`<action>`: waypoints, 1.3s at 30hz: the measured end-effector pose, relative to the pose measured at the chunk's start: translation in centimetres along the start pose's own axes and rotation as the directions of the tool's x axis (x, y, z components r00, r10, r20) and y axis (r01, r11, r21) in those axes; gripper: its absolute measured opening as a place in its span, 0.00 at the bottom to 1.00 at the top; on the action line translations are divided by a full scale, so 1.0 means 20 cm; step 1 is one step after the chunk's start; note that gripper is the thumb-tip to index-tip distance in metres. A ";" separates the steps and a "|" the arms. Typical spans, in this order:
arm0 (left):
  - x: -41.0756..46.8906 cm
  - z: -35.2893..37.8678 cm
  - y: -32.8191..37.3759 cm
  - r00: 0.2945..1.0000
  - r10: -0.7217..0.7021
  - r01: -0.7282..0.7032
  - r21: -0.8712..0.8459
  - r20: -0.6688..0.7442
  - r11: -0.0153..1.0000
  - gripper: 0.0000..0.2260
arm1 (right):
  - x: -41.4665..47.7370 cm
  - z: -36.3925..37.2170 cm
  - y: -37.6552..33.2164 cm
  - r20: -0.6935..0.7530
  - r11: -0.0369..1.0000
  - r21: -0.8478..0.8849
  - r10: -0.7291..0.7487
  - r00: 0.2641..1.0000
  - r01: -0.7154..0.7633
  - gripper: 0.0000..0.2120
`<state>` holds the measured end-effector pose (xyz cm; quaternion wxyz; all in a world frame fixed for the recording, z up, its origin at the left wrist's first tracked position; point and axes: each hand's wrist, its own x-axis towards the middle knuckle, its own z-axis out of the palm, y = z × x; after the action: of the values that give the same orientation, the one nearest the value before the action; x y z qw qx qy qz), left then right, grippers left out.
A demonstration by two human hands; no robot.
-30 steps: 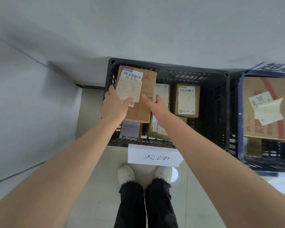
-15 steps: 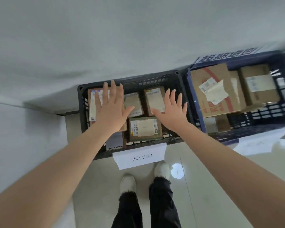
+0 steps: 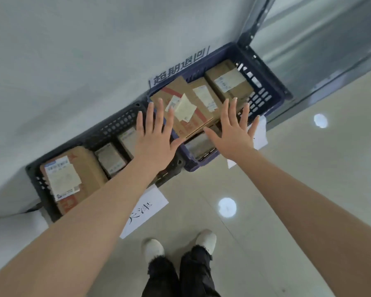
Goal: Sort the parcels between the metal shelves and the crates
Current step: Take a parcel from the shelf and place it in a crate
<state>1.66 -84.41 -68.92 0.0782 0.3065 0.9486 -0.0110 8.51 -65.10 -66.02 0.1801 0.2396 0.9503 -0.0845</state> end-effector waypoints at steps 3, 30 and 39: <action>0.14 -0.39 0.22 0.996 0.084 -0.083 0.026 -0.035 0.996 0.36 | -0.11 -0.41 0.20 -0.097 0.999 0.002 0.050 0.994 -0.050 0.41; 0.55 -2.58 2.81 0.589 0.677 -0.628 0.278 -0.440 0.727 0.36 | -1.20 -2.34 2.43 -0.531 0.776 0.260 0.612 0.587 -0.574 0.40; 1.32 -2.46 3.27 0.629 0.699 -0.663 0.235 -0.340 0.711 0.37 | -0.65 -2.48 2.83 -0.404 0.758 0.290 0.650 0.644 -0.583 0.39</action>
<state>11.70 -12.49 -22.63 -0.1350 0.6401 0.7552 0.0415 31.71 -9.06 -19.59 -0.0607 0.5738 0.8165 -0.0189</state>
